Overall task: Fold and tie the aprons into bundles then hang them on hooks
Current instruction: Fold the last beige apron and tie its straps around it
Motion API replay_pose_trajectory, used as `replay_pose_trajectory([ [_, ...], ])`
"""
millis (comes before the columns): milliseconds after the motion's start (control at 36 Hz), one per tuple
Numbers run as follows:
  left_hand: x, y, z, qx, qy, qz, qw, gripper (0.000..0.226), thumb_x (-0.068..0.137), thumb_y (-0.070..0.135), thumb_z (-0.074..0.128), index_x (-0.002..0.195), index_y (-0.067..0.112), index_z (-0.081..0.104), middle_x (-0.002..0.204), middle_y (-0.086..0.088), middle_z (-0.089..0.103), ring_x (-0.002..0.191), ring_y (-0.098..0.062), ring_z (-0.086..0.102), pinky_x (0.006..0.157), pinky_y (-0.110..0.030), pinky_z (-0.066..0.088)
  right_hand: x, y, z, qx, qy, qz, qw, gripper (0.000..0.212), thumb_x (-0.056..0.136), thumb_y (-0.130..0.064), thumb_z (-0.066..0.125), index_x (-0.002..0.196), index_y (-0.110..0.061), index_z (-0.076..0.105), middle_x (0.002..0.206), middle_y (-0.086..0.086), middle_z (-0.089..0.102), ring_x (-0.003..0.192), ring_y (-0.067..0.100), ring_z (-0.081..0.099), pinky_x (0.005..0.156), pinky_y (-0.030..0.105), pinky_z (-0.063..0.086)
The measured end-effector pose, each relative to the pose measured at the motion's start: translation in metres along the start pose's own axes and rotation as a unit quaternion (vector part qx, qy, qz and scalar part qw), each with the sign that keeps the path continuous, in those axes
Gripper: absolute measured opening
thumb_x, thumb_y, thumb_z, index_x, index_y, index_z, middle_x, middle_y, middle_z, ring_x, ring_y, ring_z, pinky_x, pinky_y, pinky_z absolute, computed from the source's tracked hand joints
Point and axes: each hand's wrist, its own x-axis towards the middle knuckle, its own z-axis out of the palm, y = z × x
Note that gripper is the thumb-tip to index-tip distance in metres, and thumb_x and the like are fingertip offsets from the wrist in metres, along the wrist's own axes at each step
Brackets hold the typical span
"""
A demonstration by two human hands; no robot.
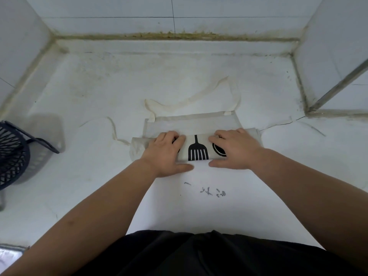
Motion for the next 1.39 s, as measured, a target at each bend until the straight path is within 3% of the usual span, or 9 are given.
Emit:
replay_pose_trajectory([
  [194, 0.018, -0.011, -0.033, -0.094, 0.0, 0.003, 0.996, 0.028, 0.091, 0.036, 0.056, 0.112, 0.018, 0.057, 0.107, 0.001, 0.062, 0.1, -0.022, 0.058, 0.083, -0.031, 0.044, 0.015, 0.013, -0.033, 0.103, -0.017, 0.012, 0.995, 0.051, 0.09, -0.063, 0.035, 0.114, -0.024, 0.058, 0.1, -0.003, 0.063, 0.095, 0.021, 0.057, 0.074, 0.031, 0.041],
  [417, 0.052, -0.03, -0.051, -0.119, -0.052, -0.088, 0.988, 0.047, 0.096, 0.058, 0.033, 0.078, 0.019, 0.05, 0.079, 0.002, 0.053, 0.086, -0.023, 0.053, 0.067, -0.032, 0.035, 0.043, 0.029, -0.054, 0.054, -0.019, 0.096, 0.994, 0.047, 0.091, -0.066, 0.029, 0.106, -0.023, 0.041, 0.075, -0.004, 0.047, 0.077, 0.022, 0.051, 0.066, 0.032, 0.036],
  [528, 0.06, -0.012, -0.032, 0.089, 0.035, -0.046, 0.994, 0.036, 0.101, 0.037, 0.032, 0.131, 0.022, 0.045, 0.131, -0.004, 0.05, 0.12, -0.028, 0.048, 0.091, -0.038, 0.034, 0.056, 0.021, -0.035, -0.057, 0.028, 0.096, 0.993, 0.038, 0.099, -0.046, 0.03, 0.13, -0.023, 0.037, 0.115, 0.004, 0.056, 0.103, 0.028, 0.054, 0.084, 0.038, 0.036],
  [639, 0.044, 0.017, 0.002, 0.054, 0.028, -0.004, 0.998, 0.055, 0.102, 0.032, 0.021, 0.154, 0.022, 0.005, 0.16, 0.002, 0.011, 0.147, -0.017, 0.009, 0.117, -0.039, -0.001, 0.048, -0.001, -0.009, -0.008, 0.011, 0.071, 0.997, 0.055, 0.098, -0.048, 0.013, 0.145, -0.021, 0.022, 0.149, 0.005, 0.029, 0.134, 0.029, 0.028, 0.115, 0.046, 0.009],
  [750, 0.036, 0.015, 0.02, 0.034, 0.035, -0.025, 0.999, 0.076, 0.085, 0.06, -0.01, 0.152, 0.024, -0.01, 0.161, 0.006, -0.009, 0.147, -0.014, -0.016, 0.114, -0.044, -0.018, 0.039, -0.002, 0.003, 0.03, 0.004, 0.077, 0.997, 0.074, 0.087, -0.062, -0.004, 0.151, -0.024, 0.004, 0.159, 0.002, 0.003, 0.143, 0.028, 0.006, 0.118, 0.044, -0.007],
  [917, 0.026, -0.006, 0.026, 0.045, 0.039, -0.044, 0.997, 0.076, 0.084, 0.063, -0.012, 0.152, 0.028, -0.011, 0.161, 0.007, -0.011, 0.146, -0.012, -0.017, 0.112, -0.038, -0.023, 0.031, 0.012, 0.013, 0.037, 0.0, 0.103, 0.994, 0.093, 0.071, -0.071, -0.015, 0.151, -0.024, -0.002, 0.16, 0.003, -0.002, 0.146, 0.026, 0.0, 0.118, 0.038, -0.012],
  [1111, -0.002, -0.042, 0.023, 0.036, 0.024, -0.157, 0.987, 0.065, 0.094, 0.058, 0.0, 0.152, 0.031, -0.009, 0.16, 0.009, -0.013, 0.146, -0.014, -0.017, 0.116, -0.046, -0.015, 0.013, 0.004, 0.013, 0.077, 0.005, 0.134, 0.988, 0.077, 0.091, -0.066, 0.013, 0.152, -0.02, -0.002, 0.16, 0.007, -0.007, 0.147, 0.023, -0.005, 0.117, 0.034, -0.014],
  [1278, -0.012, -0.043, 0.016, 0.092, -0.006, -0.248, 0.964, 0.067, 0.094, 0.059, -0.001, 0.152, 0.027, -0.01, 0.16, 0.001, -0.019, 0.145, -0.027, -0.023, 0.113, -0.059, -0.011, 0.001, 0.006, 0.014, 0.162, 0.061, 0.129, 0.976, 0.071, 0.094, -0.055, 0.038, 0.148, -0.012, 0.023, 0.157, 0.007, 0.016, 0.144, 0.023, 0.012, 0.116, 0.029, -0.007],
  [1389, -0.026, -0.019, 0.018, 0.008, 0.159, -0.3, 0.941, 0.066, 0.099, 0.05, 0.024, 0.154, 0.02, 0.005, 0.16, -0.013, -0.009, 0.146, -0.034, -0.008, 0.114, -0.057, 0.0, -0.001, -0.003, 0.016, 0.087, 0.027, 0.144, 0.985, 0.066, 0.097, -0.056, 0.025, 0.149, -0.018, 0.015, 0.157, 0.005, 0.01, 0.142, 0.027, 0.011, 0.118, 0.037, -0.004],
])
